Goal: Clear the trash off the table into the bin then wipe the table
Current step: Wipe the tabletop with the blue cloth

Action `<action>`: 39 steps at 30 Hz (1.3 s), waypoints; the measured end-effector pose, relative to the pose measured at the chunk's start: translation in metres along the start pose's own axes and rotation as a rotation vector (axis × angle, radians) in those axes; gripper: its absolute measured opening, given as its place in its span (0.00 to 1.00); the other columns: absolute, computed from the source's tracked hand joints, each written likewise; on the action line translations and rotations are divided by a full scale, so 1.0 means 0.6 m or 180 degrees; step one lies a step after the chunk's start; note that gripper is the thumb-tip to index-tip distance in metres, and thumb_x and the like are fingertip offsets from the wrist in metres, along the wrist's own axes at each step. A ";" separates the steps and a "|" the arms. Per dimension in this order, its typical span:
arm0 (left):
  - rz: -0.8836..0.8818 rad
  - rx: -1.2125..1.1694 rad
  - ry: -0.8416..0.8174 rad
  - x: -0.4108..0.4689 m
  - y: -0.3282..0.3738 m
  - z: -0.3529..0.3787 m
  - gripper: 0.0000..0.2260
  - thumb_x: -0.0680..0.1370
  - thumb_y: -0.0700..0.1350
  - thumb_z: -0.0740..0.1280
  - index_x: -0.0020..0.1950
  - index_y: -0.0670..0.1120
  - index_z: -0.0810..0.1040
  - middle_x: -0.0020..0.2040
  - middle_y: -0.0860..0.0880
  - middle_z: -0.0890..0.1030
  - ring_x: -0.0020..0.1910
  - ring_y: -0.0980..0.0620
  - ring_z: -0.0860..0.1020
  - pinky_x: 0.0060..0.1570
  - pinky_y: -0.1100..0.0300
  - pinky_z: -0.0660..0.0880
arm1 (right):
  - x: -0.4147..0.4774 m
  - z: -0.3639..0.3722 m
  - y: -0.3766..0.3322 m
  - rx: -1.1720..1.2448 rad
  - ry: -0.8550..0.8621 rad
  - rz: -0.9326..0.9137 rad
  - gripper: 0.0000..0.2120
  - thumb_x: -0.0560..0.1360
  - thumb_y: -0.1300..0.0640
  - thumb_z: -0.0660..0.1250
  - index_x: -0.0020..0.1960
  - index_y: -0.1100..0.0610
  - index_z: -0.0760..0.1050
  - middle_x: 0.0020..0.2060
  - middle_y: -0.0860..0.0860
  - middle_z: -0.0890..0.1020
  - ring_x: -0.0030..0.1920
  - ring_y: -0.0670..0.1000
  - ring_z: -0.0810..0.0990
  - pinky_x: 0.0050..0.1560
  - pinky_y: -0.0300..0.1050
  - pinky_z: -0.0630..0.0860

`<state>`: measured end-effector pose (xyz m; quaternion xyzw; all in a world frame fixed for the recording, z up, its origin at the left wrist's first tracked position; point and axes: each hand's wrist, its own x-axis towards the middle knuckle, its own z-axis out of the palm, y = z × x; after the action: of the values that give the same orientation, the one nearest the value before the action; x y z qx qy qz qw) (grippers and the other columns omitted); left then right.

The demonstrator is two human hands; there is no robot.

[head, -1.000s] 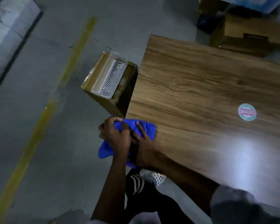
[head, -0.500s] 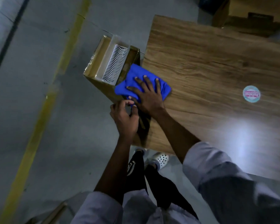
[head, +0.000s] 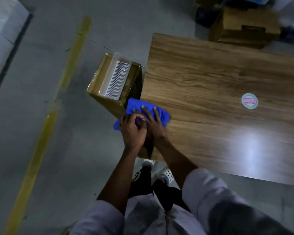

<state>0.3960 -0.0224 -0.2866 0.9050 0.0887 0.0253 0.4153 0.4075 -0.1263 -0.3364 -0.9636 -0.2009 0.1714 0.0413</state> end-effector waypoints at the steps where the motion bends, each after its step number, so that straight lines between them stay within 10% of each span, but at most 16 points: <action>1: 0.0020 0.0045 0.0103 -0.002 -0.008 -0.001 0.08 0.72 0.48 0.65 0.45 0.46 0.81 0.48 0.46 0.83 0.55 0.40 0.76 0.56 0.46 0.71 | 0.027 -0.011 0.021 0.0094 0.0122 0.0076 0.33 0.76 0.36 0.46 0.78 0.42 0.65 0.80 0.47 0.62 0.81 0.58 0.56 0.77 0.71 0.45; 10: -0.0240 0.0001 0.0373 -0.040 -0.062 -0.008 0.08 0.72 0.46 0.66 0.46 0.43 0.80 0.48 0.44 0.82 0.53 0.38 0.75 0.54 0.48 0.70 | -0.034 0.023 -0.024 0.0152 0.0403 0.0260 0.31 0.77 0.37 0.52 0.80 0.40 0.60 0.83 0.48 0.53 0.82 0.59 0.48 0.77 0.71 0.42; 15: -0.0060 0.0032 0.0099 -0.052 -0.059 -0.001 0.08 0.74 0.46 0.65 0.47 0.43 0.80 0.48 0.45 0.81 0.54 0.39 0.75 0.56 0.46 0.70 | -0.167 0.086 -0.108 0.0224 0.0350 -0.0076 0.24 0.76 0.41 0.61 0.69 0.48 0.77 0.77 0.54 0.68 0.80 0.59 0.58 0.77 0.70 0.51; 19: 0.0440 0.0186 0.0043 -0.066 -0.063 0.001 0.07 0.74 0.45 0.66 0.47 0.43 0.80 0.47 0.44 0.81 0.52 0.38 0.75 0.52 0.45 0.72 | -0.199 0.085 -0.060 0.0226 0.0479 0.0114 0.27 0.74 0.42 0.70 0.72 0.41 0.72 0.78 0.51 0.66 0.80 0.57 0.60 0.77 0.68 0.52; 33: 0.1794 0.0546 -0.1888 -0.140 -0.019 0.095 0.23 0.79 0.50 0.63 0.73 0.45 0.74 0.80 0.44 0.63 0.80 0.42 0.58 0.76 0.34 0.51 | -0.424 0.112 0.100 0.0814 0.1031 0.3796 0.27 0.82 0.34 0.50 0.80 0.37 0.57 0.82 0.49 0.56 0.82 0.57 0.53 0.77 0.69 0.47; 39: 0.1945 0.0496 -0.1815 -0.151 0.015 0.114 0.25 0.81 0.51 0.60 0.76 0.42 0.69 0.81 0.43 0.62 0.80 0.43 0.59 0.76 0.38 0.57 | -0.297 0.137 -0.041 0.0799 0.1394 0.1931 0.34 0.80 0.38 0.56 0.82 0.48 0.53 0.81 0.54 0.57 0.81 0.62 0.52 0.71 0.76 0.57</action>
<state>0.3164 -0.0959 -0.3219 0.8891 -0.3004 -0.1109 0.3270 0.2165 -0.1744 -0.3536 -0.9805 0.1290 -0.0106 0.1481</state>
